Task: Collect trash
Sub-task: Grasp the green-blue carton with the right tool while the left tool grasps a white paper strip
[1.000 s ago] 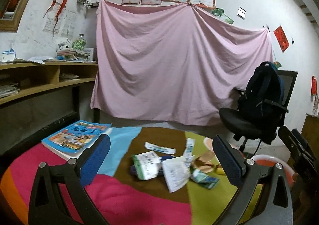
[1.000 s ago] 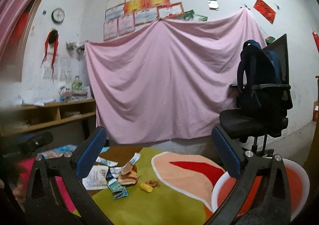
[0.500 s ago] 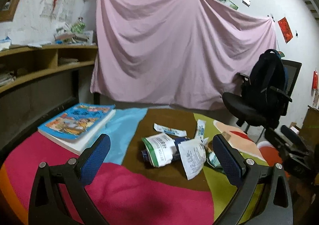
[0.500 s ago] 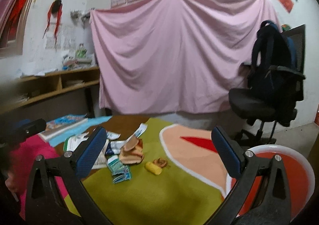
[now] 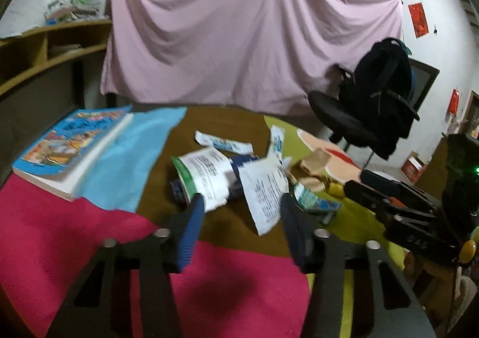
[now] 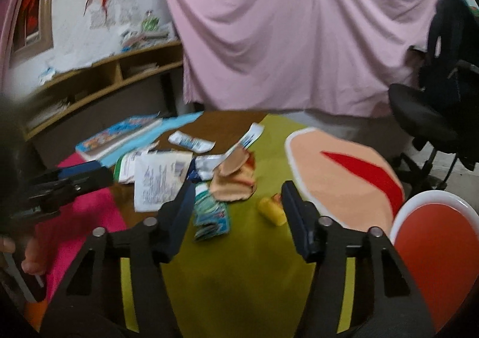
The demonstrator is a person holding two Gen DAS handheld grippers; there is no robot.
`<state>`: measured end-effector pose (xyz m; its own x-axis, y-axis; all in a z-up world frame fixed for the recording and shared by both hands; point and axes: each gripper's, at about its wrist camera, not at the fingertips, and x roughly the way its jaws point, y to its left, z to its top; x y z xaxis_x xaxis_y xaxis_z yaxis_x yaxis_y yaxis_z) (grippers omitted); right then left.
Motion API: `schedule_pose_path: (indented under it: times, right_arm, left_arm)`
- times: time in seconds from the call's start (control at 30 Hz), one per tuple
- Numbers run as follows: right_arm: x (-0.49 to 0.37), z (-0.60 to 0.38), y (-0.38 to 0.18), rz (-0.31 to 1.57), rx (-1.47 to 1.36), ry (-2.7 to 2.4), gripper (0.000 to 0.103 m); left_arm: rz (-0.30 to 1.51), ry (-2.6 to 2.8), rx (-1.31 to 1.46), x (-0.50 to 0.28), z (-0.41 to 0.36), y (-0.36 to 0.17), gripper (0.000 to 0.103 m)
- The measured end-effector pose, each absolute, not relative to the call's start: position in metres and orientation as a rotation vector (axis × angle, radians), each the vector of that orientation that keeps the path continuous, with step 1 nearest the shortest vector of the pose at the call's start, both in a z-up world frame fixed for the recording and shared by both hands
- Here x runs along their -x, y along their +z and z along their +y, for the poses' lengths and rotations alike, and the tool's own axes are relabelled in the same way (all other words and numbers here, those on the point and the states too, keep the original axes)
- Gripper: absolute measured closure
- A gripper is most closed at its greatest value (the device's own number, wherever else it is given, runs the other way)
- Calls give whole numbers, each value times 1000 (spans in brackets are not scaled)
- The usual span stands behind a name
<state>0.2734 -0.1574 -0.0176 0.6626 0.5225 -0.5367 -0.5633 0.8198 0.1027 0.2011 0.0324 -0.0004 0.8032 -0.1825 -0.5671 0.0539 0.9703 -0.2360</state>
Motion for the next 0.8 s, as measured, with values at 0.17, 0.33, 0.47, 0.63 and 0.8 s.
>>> schedule_pose_path:
  times: [0.17, 0.33, 0.47, 0.63, 0.8]
  right_arm:
    - [-280, -147, -28, 673, 103, 657, 26]
    - [-286, -141, -36, 744, 108, 682, 29]
    - [-291, -136, -42, 794, 114, 694, 34]
    - [-293, -131, -47, 829, 132, 704, 43]
    - [-290, -129, -46, 824, 151, 701, 46]
  left_arm:
    - [698, -166, 203, -210, 24, -6, 73]
    - [752, -195, 206, -218, 21, -12, 79]
    - [796, -210, 240, -226, 24, -17, 80]
    - [817, -219, 267, -231, 24, -17, 88]
    - [808, -212, 266, -231, 23, -13, 98]
